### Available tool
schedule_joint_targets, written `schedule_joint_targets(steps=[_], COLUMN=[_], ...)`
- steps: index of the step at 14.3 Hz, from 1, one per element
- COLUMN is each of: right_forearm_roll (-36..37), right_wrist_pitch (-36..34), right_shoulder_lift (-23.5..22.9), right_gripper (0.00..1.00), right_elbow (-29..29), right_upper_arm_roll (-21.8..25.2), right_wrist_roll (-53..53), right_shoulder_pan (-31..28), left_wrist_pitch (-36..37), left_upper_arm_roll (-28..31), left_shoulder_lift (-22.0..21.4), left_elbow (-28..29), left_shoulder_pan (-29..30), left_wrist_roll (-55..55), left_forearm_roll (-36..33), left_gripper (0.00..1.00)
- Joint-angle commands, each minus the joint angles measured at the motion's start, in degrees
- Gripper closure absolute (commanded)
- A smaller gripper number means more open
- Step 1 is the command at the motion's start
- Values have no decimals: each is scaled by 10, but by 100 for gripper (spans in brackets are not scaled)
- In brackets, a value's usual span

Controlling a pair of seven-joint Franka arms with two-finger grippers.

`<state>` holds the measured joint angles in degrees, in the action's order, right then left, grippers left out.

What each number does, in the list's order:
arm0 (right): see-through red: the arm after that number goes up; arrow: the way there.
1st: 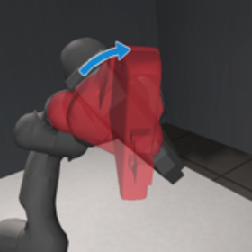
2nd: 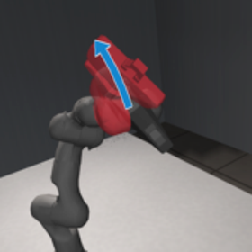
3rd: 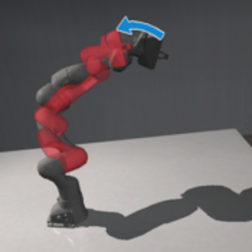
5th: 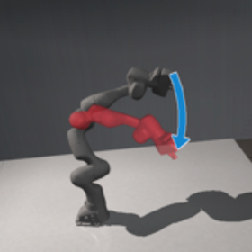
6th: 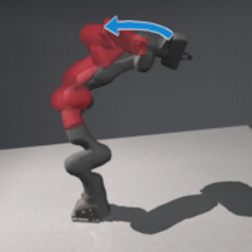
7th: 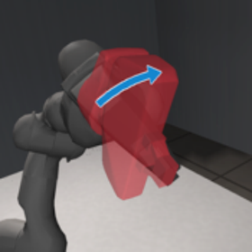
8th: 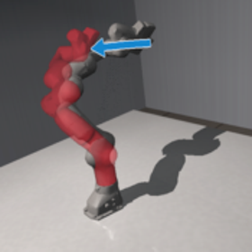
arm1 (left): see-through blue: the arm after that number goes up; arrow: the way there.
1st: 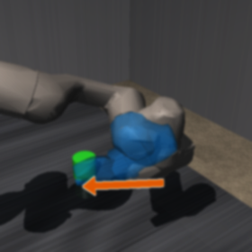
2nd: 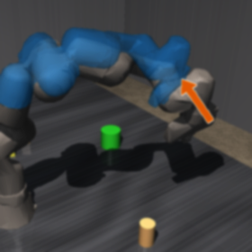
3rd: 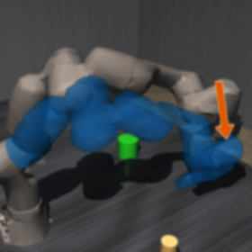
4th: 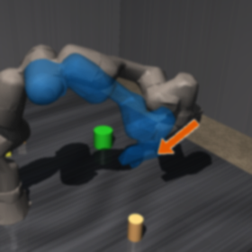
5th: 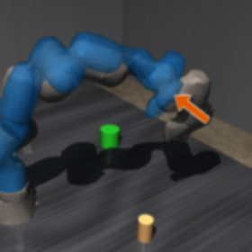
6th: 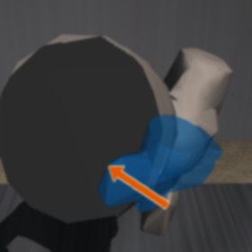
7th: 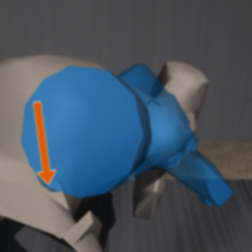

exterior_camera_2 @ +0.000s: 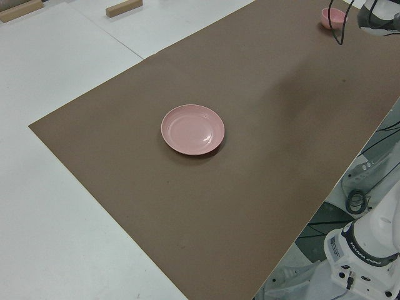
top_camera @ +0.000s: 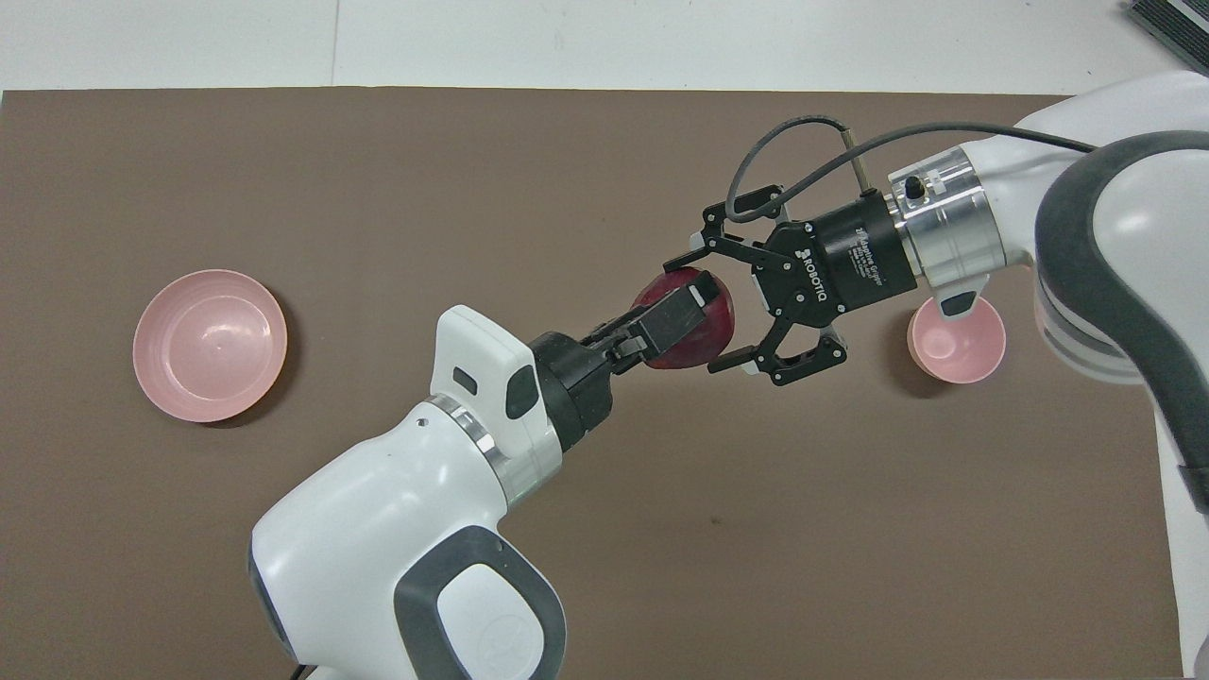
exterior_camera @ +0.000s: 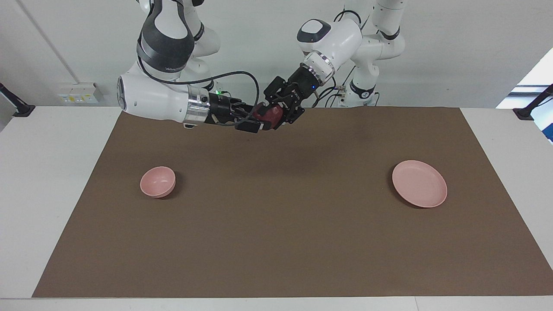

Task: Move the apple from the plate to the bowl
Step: 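Close the right gripper on the apple held by the left gripper, then carry the apple over the bowl with the right gripper while the left gripper withdraws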

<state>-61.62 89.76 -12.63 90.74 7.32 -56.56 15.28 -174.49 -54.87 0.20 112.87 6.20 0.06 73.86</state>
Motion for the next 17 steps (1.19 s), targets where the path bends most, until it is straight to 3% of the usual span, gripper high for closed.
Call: schedule_joint_targets(steps=[1,5,6,7,8,10,14,17], right_forearm_roll=[-7,-3,-3,-2,-1,6,26,84], right_wrist_pitch=[-9,-13,-13,-15,-20,-27,-28,-29], right_shoulder_lift=[1,0,0,1,1,1,2,6], right_gripper=[100,100,100,100,100,100,100,100], right_elbow=[2,1,1,1,0,-2,-2,0], right_upper_arm_roll=[-4,-4,-3,-3,-3,-1,3,4], right_wrist_roll=[15,17,26,31,33,38,53,108], right_shoulder_pan=[-3,-4,-8,-10,-12,-15,-15,-33], left_wrist_pitch=[-6,-6,-6,-6,-6,-6,-6,-5], left_upper_arm_roll=[2,2,2,2,2,2,2,2], left_shoulder_lift=[5,5,6,6,6,6,6,5], left_elbow=[-12,-12,-12,-12,-12,-12,-12,-9], left_shoulder_pan=[-6,-5,-5,-5,-5,-5,-4,-4], left_wrist_roll=[4,4,2,2,1,2,11,9], left_forearm_roll=[13,13,13,13,13,13,12,11], left_gripper=[100,100,84,55,33,4,0,0])
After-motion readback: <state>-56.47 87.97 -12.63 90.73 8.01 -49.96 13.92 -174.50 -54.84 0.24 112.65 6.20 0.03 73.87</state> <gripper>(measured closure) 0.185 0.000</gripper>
